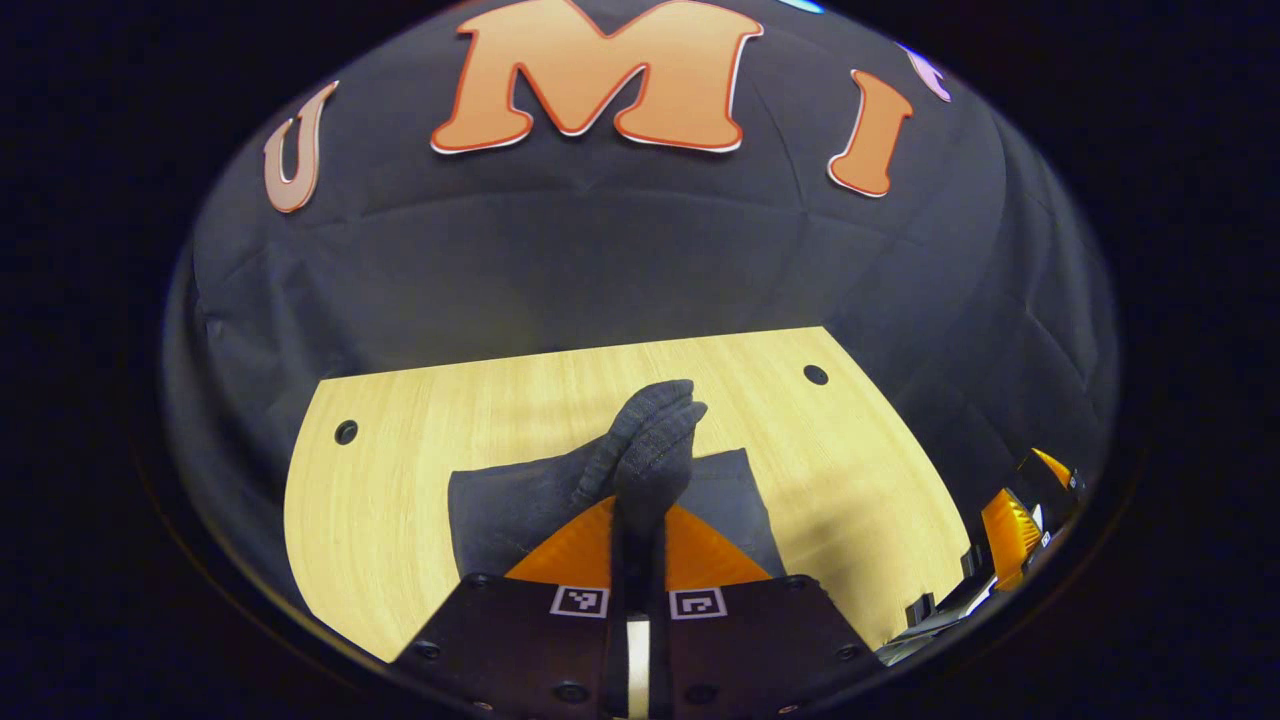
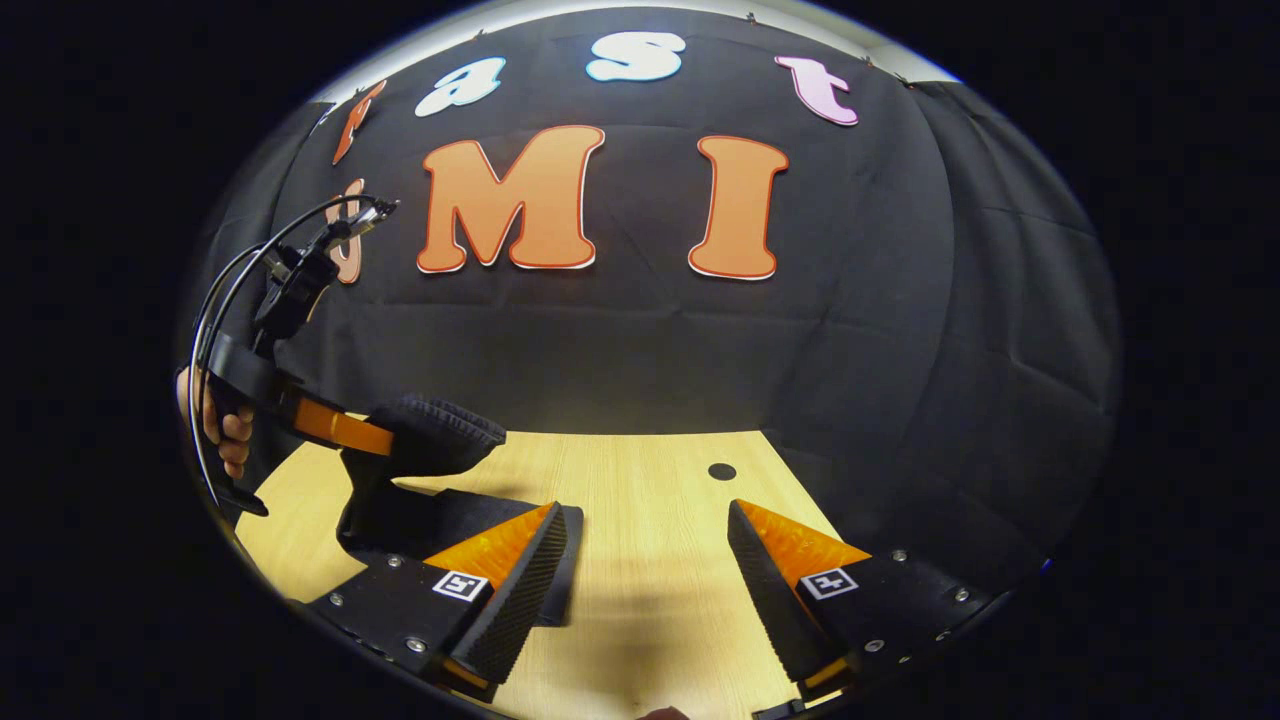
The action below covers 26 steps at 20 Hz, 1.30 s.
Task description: Grasp the waist and the cuffs of the jeans and fold them to make the two legs overlap; first hold the waist and fold one-third of the jeans toward the cuffs, then hold the cuffs and fold the remaining one-third in the same direction to finish folding.
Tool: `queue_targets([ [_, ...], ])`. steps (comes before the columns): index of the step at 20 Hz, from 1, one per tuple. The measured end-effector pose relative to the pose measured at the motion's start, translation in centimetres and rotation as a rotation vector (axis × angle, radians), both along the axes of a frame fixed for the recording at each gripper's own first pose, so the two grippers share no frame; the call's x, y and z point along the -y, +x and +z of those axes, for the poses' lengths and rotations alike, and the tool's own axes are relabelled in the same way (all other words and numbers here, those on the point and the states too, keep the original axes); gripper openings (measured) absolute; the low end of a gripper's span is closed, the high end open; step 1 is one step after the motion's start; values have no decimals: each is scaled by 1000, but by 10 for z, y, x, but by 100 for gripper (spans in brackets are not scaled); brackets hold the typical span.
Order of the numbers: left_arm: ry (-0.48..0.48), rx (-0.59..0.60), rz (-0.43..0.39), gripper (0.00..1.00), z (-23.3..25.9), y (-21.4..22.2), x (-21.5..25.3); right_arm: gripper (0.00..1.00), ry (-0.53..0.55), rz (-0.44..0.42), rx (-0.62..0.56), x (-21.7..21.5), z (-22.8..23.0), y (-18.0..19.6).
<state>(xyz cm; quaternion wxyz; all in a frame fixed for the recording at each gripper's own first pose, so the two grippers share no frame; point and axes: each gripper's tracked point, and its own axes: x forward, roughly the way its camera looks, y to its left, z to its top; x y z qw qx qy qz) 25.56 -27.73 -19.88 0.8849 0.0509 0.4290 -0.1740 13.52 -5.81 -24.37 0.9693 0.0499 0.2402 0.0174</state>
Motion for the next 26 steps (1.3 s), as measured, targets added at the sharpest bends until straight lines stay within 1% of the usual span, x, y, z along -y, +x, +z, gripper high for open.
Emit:
queue_targets([
  [3, 14, -42, -9, 8, -28, -11, 27, 98, 5, -1, -7, 9, -9, 2],
  [5, 45, -71, -32, 10, -54, -25, 42, 98, 11, 1, -13, 11, -14, 4],
  [6, 75, -90, -56, 8, -67, -36, 47, 98, 16, 7, -13, 10, -17, 5],
  [7, 110, -118, -97, 8, -81, -49, 52, 98, 18, 10, -14, 9, -18, 5],
  [8, 118, -147, -142, 11, -92, -65, 60, 98, 18, 19, -13, 7, -20, 7],
  [9, 120, -171, -177, 22, -99, -79, 63, 98, 17, 26, -11, 5, -20, 8],
  [10, 79, -198, -209, 36, -103, -95, 70, 98, 16, 33, -10, 3, -21, 10],
  [11, 6, -228, -224, 46, -103, -109, 81, 98, 19, 43, -9, -1, -21, 10],
  [12, -42, -236, -220, 61, -99, -115, 87, 98, 19, 50, -4, -4, -20, 11],
  [13, -47, -204, -202, 76, -94, -112, 86, 98, 19, 61, 3, -8, -18, 13],
  [14, -37, -158, -180, 91, -87, -97, 73, 98, 17, 68, 9, -12, -15, 16],
  [15, -24, -107, -159, 95, -81, -86, 64, 98, 19, 79, 21, -17, -11, 18],
  [16, -16, -54, -140, 95, -67, -77, 53, 98, 18, 87, 35, -22, -5, 20],
  [17, -7, -3, -114, 92, -55, -69, 42, 98, 15, 94, 52, -27, 1, 21],
  [19, -5, 104, -64, 91, -26, -58, 19, 98, 8, 107, 91, -37, 13, 25],
  [22, 1, 279, 13, 91, 16, -47, -17, 98, 3, 122, 162, -54, 37, 32],
  [23, 2, 332, 36, 94, 30, -44, -29, 98, 2, 126, 188, -60, 45, 33],
  [26, -45, 460, 99, 94, 63, -48, -48, 98, 1, 127, 257, -74, 66, 39],
])
